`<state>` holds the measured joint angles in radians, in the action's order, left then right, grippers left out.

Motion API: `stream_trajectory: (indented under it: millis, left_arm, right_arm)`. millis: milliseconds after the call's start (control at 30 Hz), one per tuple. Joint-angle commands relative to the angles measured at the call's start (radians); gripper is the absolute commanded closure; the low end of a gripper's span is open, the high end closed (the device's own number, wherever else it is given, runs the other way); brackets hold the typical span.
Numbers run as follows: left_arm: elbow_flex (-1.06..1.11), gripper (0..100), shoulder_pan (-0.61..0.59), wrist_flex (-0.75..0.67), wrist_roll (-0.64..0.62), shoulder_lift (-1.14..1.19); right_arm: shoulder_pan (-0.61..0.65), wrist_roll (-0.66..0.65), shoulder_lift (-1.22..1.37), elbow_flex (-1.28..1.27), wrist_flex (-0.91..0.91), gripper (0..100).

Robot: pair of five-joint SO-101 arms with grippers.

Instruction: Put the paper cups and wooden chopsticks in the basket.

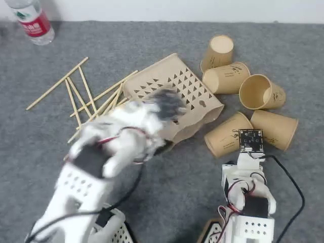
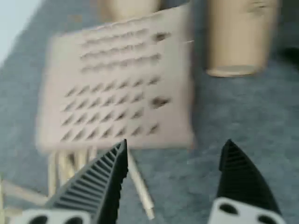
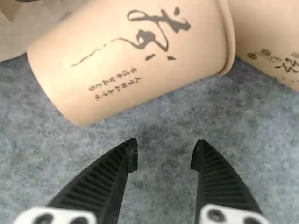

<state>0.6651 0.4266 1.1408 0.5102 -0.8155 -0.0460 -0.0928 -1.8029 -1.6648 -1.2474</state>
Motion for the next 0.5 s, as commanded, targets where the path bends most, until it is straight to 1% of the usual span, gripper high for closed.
stream_trajectory:
  millis: [0,100,267,467]
  left_arm:
    - [-0.054,72,0.124,-0.069,-0.02,0.15]
    - [-0.021,75,0.123,-0.193,-0.04,0.238]
    - [0.036,76,0.118,-0.411,-0.063,0.361]
    - [0.102,76,0.075,-0.583,-0.043,0.47]
  right_arm:
    - [-0.012,-0.018,-0.01,-0.018,0.018,80.0]
    - [-0.013,-0.018,-0.01,-0.018,0.018,80.0]
    - [-0.016,-0.02,-0.01,-0.018,0.019,80.0]
    - [-0.019,-0.02,-0.01,-0.018,0.039,80.0]
